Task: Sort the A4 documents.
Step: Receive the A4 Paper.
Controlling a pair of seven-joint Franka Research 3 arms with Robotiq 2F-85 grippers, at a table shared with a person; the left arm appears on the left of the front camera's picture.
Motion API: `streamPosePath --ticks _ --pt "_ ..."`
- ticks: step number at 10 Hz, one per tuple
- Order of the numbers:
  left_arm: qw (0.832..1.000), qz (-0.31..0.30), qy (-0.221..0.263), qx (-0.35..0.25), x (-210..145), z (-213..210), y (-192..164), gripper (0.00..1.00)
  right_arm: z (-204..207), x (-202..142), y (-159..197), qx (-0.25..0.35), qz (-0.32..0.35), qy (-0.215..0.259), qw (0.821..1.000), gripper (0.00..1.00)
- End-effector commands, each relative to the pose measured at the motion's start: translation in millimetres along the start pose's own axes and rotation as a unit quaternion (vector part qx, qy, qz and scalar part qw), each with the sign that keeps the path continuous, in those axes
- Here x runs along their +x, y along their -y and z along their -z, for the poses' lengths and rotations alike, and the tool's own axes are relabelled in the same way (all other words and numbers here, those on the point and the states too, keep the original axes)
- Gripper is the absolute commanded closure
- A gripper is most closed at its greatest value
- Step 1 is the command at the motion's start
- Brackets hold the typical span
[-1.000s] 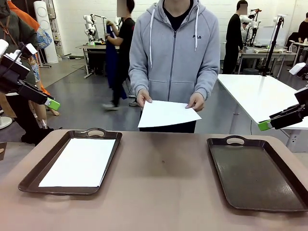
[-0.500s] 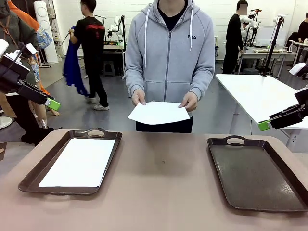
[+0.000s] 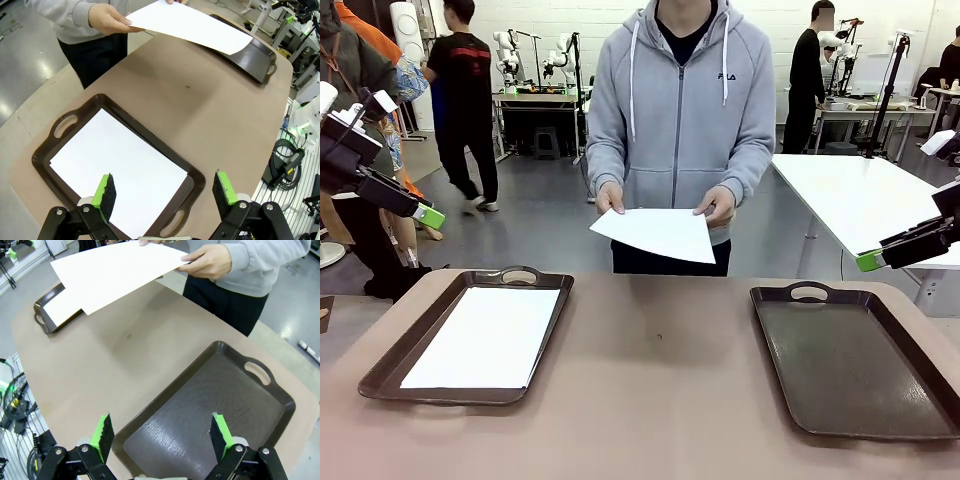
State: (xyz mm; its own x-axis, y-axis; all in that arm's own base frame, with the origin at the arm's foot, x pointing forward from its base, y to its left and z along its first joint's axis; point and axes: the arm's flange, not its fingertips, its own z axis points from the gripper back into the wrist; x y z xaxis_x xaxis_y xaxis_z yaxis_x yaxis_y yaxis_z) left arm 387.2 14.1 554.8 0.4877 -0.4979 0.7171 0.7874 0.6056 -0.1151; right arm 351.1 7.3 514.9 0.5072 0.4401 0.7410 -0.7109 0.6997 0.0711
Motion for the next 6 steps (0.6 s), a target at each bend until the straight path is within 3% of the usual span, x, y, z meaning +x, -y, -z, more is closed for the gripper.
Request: streamPosePath --ticks 1,6 --pt "1.000 0.004 -0.002 0.003 -1.1 0.3 1.1 0.00 2.0 -0.9 0.9 0.009 0.001 0.004 1.000 0.00" --pt "1.000 0.004 -0.002 0.003 -1.1 0.3 1.1 0.00 2.0 -0.9 0.9 0.009 0.001 0.004 1.000 0.00"
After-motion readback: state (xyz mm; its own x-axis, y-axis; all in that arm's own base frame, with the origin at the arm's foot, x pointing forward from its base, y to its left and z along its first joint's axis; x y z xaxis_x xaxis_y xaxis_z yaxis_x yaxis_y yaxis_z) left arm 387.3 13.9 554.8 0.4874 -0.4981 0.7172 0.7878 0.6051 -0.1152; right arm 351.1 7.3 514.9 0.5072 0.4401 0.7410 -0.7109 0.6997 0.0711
